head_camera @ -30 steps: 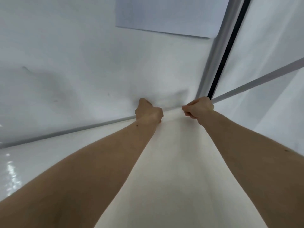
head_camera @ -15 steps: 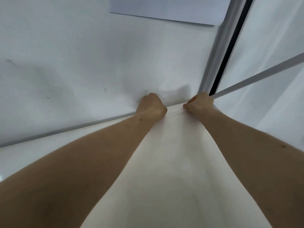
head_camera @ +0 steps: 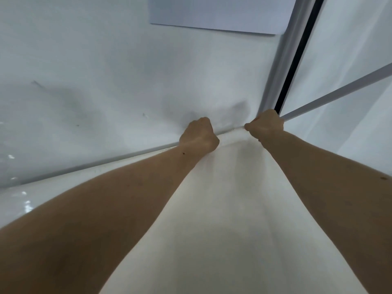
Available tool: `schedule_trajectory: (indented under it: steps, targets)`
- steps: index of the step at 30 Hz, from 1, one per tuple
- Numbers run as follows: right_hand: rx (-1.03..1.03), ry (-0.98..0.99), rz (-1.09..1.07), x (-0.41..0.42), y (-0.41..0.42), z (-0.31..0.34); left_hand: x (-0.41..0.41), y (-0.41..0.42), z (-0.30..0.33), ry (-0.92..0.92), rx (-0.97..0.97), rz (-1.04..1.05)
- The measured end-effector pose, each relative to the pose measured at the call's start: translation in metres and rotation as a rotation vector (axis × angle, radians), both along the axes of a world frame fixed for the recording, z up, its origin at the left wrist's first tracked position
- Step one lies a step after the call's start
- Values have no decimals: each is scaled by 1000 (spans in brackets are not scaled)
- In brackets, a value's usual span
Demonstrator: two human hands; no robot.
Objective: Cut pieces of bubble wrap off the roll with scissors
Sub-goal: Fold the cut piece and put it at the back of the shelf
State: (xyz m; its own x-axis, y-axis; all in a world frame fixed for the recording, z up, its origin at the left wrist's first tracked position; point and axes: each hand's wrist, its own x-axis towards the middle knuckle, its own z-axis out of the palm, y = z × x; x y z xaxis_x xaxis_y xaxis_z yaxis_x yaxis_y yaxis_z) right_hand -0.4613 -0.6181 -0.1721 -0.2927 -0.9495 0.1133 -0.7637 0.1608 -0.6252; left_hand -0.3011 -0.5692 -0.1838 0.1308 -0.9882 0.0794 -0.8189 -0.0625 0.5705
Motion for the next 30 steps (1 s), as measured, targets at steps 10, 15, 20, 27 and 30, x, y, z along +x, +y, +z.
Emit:
schedule_trajectory:
  steps: [10,15,20,27,30]
  targets:
    - [19,258,60,6,61,19,17,54,25,-226,-1,33]
    - [10,430,137,24,125,51,37,120,54,-302,-15,14]
    - [-5,485,240,59,213,82,68,218,78,-179,9,17]
    - [-27,462,452,124,329,84,121,359,85,-102,2,67]
    - [-19,439,509,150,359,77,146,399,72,-46,32,142]
